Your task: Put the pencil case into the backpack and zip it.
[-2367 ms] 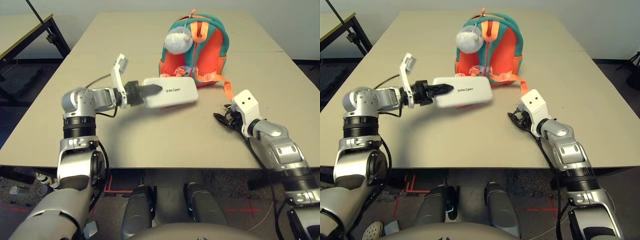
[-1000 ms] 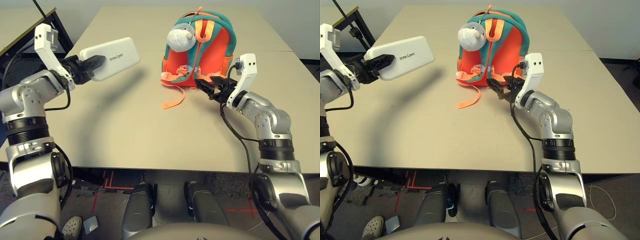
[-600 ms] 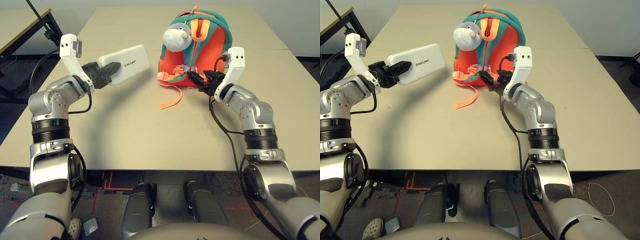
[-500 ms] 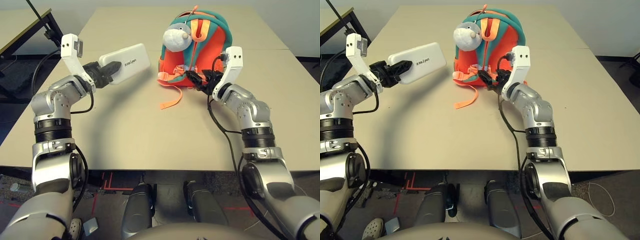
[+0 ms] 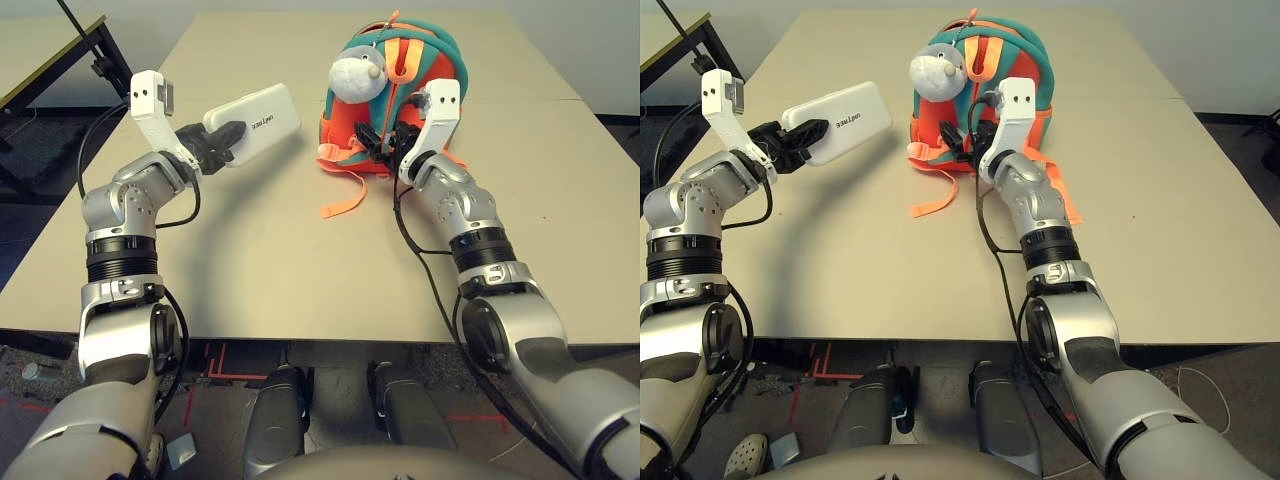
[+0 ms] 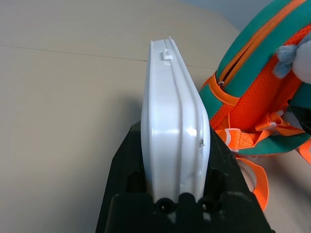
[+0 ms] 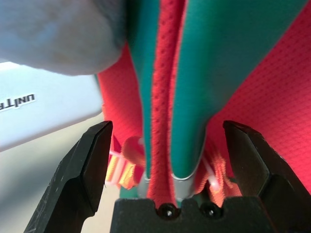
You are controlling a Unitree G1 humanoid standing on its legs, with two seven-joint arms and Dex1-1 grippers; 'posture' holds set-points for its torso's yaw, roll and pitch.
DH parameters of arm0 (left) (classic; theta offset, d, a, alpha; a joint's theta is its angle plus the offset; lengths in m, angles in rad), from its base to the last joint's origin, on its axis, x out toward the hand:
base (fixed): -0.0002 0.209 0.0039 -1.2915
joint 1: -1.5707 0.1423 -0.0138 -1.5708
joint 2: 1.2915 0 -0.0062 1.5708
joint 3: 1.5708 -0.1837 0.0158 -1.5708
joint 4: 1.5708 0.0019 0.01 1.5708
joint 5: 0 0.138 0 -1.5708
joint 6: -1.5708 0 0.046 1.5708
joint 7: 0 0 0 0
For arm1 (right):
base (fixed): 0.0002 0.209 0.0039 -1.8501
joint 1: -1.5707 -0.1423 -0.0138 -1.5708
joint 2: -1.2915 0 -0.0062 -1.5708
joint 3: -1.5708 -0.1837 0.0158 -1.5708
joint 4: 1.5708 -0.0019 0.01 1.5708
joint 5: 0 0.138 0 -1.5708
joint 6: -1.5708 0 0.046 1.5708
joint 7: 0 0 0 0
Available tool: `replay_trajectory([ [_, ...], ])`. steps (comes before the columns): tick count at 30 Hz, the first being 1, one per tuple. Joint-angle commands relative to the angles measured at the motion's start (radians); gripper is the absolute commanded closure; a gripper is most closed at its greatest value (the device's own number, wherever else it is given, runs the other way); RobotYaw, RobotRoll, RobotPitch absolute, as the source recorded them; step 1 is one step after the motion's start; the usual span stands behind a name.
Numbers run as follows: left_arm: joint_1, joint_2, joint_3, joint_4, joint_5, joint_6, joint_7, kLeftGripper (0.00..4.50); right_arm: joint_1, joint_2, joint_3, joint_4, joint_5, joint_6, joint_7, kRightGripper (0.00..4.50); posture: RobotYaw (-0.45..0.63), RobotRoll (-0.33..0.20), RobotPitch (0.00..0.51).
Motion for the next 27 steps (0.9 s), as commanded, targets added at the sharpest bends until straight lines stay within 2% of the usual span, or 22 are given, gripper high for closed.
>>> replay_trajectory([
  [1,0.007,-0.006,0.008,-0.046,-0.008,-0.006,0.003,3.29,-0.011,-0.004,-0.012,0.034,-0.006,-0.040,0.008,0.63,-0.09,0.000,0.108],
  [7,0.002,-0.018,0.002,-0.045,-0.006,-0.004,0.001,3.29,0.039,-0.032,-0.006,-0.043,0.000,-0.012,0.036,2.96,-0.11,0.000,0.111],
  [10,0.000,-0.023,0.000,-0.045,-0.006,-0.003,0.000,3.29,0.074,-0.048,-0.001,-0.117,0.005,0.021,0.048,3.88,-0.11,0.000,0.115],
  [19,0.008,-0.029,-0.001,-0.057,-0.010,0.012,-0.009,3.29,0.280,-0.138,-0.026,-0.588,0.060,0.235,0.030,3.97,-0.12,0.000,0.126],
  [27,0.000,-0.029,-0.011,-0.040,-0.005,0.019,-0.024,3.29,0.415,-0.217,-0.117,-0.852,0.117,0.354,-0.045,3.97,-0.17,0.000,0.133],
])
